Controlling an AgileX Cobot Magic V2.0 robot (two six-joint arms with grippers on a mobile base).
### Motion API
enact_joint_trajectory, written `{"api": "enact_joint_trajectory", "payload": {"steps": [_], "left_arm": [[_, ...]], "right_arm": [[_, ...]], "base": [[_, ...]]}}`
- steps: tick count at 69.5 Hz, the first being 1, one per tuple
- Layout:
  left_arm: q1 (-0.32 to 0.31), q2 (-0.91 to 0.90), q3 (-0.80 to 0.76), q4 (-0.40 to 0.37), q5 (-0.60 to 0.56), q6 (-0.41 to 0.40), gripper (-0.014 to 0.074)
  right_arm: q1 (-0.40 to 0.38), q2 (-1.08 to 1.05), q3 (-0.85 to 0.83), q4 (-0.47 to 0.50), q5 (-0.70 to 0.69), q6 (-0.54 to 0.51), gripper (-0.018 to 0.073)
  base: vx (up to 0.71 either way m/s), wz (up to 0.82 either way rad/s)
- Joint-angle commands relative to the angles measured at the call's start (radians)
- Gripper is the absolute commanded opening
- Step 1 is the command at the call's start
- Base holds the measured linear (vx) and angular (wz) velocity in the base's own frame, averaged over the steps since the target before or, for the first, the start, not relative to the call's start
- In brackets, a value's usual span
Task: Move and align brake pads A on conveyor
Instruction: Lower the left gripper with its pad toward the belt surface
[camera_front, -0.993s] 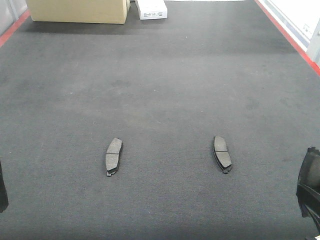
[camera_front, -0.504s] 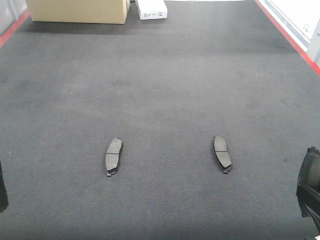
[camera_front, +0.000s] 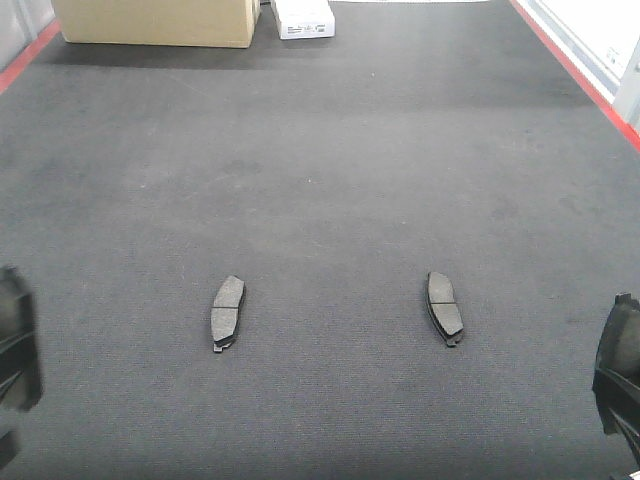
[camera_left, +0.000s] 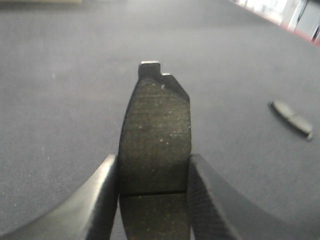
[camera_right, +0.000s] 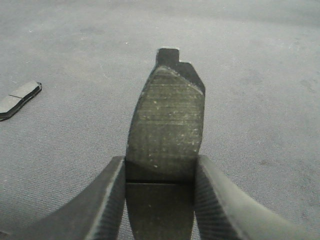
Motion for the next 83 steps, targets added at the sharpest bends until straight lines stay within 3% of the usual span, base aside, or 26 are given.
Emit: {"api": "enact_joint_trajectory", "payload": {"steps": [1, 21, 40, 50, 57, 74, 83], "left_arm": [[-0.018, 0.134, -0.102, -0.006, -0.112, 0.060, 0.0076], [-0.135, 0.573, -0.373, -0.050, -0.115, 0.241, 0.0077], [-0.282, 0.892, -0.623, -0.056, -0.064, 0.241, 0.0080], [-0.320, 1.025, -0.753, -0.148, -0.021, 0.212, 0.0081], [-0.316, 1.116, -0.844, -0.240, 0.036, 0.126, 0.0083], [-0.257, 1.327, -1.031, -0.239, 0.178, -0.194, 0.0094], [-0.247, 1.399, -1.082, -0.239, 0.203, -0.223, 0.0106]], "right_arm": [[-0.003, 0.008, -0.033, -0.007, -0.096, -0.001, -0.0003], [-0.003, 0.008, -0.033, -0.007, -0.096, -0.001, -0.0003], [-0.003, 0.008, -0.033, -0.007, -0.096, -0.001, -0.0003], [-0.003, 0.008, -0.033, -0.007, -0.096, -0.001, -0.0003], [-0.003, 0.008, -0.033, -0.007, -0.096, -0.001, -0.0003], [-0.003, 0.008, -0.033, -0.007, -0.096, -0.001, -0.0003], [-0.003, 0.008, -0.033, -0.007, -0.096, -0.001, -0.0003]], "base": [[0.00, 0.00], [0.00, 0.00], [0.00, 0.00], [0.00, 0.00], [0.00, 0.00], [0.00, 0.00], [0.00, 0.00]]}}
